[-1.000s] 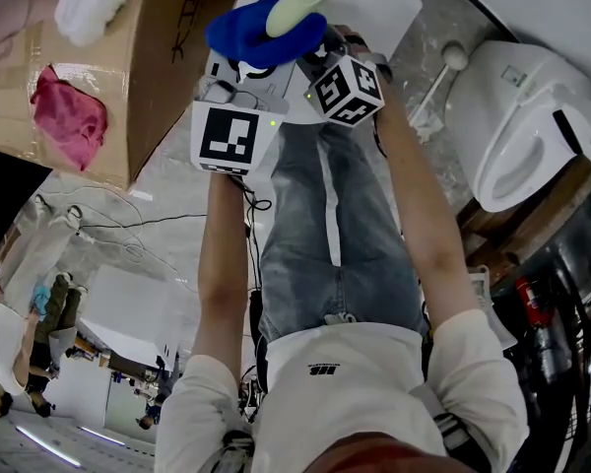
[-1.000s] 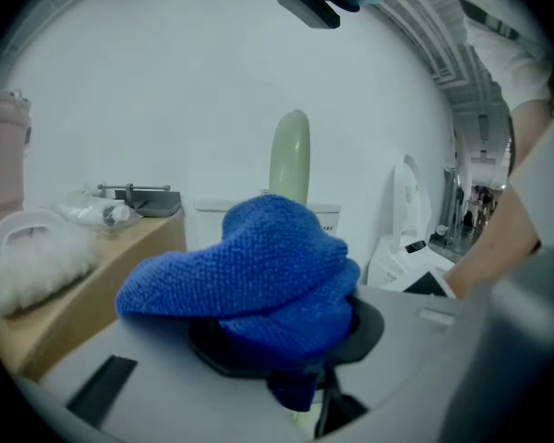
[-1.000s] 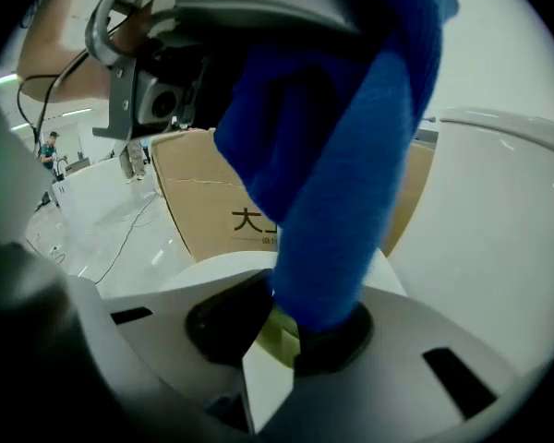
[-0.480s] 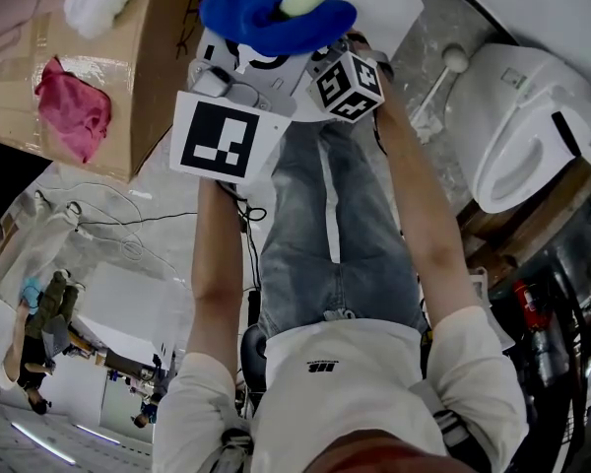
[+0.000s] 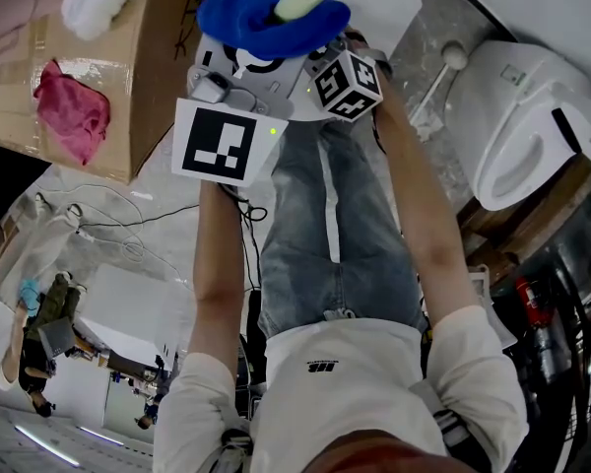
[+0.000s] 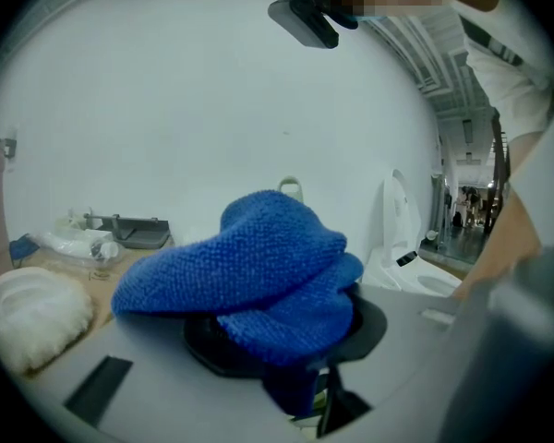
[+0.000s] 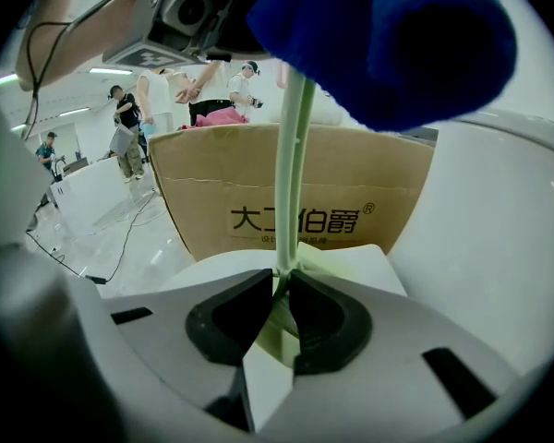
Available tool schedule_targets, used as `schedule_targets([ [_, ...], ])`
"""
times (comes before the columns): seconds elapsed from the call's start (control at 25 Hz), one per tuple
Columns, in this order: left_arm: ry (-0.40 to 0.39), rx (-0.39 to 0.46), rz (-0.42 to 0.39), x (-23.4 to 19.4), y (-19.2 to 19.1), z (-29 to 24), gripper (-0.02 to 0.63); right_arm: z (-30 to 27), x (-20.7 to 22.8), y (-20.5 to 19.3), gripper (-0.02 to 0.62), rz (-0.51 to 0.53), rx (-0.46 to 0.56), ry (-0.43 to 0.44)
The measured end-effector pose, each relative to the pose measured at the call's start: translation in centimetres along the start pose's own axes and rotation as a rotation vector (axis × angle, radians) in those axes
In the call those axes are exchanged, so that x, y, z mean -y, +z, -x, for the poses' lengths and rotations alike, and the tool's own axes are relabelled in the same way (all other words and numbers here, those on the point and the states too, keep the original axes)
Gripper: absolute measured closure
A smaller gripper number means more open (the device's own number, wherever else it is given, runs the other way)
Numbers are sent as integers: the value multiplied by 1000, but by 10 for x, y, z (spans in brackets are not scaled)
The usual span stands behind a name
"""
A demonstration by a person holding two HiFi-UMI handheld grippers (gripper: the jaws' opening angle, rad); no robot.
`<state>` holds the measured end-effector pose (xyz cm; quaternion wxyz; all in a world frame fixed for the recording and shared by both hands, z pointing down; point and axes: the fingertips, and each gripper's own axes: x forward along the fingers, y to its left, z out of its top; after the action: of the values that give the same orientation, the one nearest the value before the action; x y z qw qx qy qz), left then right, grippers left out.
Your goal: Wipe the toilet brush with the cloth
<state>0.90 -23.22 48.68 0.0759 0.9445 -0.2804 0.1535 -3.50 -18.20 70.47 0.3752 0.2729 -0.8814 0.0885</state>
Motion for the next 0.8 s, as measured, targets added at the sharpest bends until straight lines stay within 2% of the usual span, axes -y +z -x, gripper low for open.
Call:
schedule_targets([
  [0.36,61,-2,63,-1,-40,-3,503,1,0,0,540,-2,13,-7],
  [0.8,76,-91,120,-3,-119,-18,511,-1,0,0,541,1,22,-20],
])
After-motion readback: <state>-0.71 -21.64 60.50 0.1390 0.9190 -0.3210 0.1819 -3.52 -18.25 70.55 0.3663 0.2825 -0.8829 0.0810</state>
